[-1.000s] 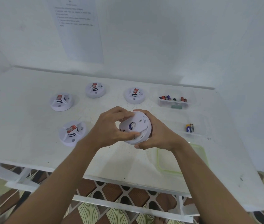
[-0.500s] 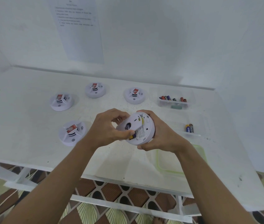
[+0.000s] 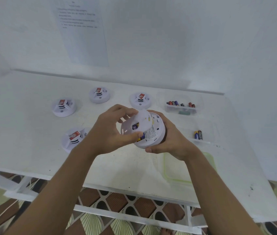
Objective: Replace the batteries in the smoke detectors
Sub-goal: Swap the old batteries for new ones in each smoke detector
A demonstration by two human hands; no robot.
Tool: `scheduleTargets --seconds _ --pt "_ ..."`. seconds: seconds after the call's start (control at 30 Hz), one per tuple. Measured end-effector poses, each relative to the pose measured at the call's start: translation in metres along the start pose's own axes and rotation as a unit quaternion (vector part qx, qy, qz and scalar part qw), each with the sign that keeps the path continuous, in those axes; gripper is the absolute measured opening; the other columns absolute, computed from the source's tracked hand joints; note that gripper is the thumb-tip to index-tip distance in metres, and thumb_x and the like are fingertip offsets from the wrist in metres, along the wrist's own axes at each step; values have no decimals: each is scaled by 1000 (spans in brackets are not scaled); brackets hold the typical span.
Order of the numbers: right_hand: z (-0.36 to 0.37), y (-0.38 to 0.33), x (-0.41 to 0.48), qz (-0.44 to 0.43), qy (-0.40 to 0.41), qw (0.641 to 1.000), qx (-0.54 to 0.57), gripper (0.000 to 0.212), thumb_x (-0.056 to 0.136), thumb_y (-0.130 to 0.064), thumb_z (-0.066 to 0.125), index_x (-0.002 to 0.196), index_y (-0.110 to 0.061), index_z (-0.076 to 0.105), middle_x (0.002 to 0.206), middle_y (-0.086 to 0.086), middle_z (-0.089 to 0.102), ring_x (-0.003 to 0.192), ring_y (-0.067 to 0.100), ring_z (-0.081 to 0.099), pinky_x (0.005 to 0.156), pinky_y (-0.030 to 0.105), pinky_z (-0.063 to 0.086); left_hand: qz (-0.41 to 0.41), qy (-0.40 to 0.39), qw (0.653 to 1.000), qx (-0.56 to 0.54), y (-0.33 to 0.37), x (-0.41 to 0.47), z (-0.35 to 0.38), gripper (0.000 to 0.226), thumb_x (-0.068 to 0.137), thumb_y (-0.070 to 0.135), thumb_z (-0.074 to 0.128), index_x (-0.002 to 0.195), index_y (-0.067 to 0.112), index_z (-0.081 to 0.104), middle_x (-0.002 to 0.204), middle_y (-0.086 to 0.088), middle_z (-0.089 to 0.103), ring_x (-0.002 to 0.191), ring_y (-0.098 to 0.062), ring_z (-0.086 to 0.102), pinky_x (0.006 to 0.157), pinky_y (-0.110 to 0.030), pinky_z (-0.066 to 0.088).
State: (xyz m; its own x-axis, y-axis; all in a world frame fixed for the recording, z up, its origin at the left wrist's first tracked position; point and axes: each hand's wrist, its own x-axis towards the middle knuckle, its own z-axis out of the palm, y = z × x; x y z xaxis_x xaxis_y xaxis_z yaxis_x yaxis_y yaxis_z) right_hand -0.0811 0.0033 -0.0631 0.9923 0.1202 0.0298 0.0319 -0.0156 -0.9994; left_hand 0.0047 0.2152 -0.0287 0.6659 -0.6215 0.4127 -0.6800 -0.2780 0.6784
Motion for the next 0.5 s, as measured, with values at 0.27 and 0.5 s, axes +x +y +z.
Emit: scheduleTargets --seconds 0.27,0.5 --pt "-1 -3 -2 -4 1 1000 -14 101 61 10 85 147 -19 39 141 9 54 127 30 58 91 56 57 2 -38 996 75 20 7 10 70 67 60 72 125 21 63 112 13 57 94 1 52 82 -12 42" --pt "-5 -8 -6 -3 -2 1000 -18 102 62 12 85 147 -20 39 138 5 57 124 27 60 88 48 59 -27 -27 998 52 22 8 14 68 70 59 76 128 25 63 110 17 58 94 7 54 76 -5 42"
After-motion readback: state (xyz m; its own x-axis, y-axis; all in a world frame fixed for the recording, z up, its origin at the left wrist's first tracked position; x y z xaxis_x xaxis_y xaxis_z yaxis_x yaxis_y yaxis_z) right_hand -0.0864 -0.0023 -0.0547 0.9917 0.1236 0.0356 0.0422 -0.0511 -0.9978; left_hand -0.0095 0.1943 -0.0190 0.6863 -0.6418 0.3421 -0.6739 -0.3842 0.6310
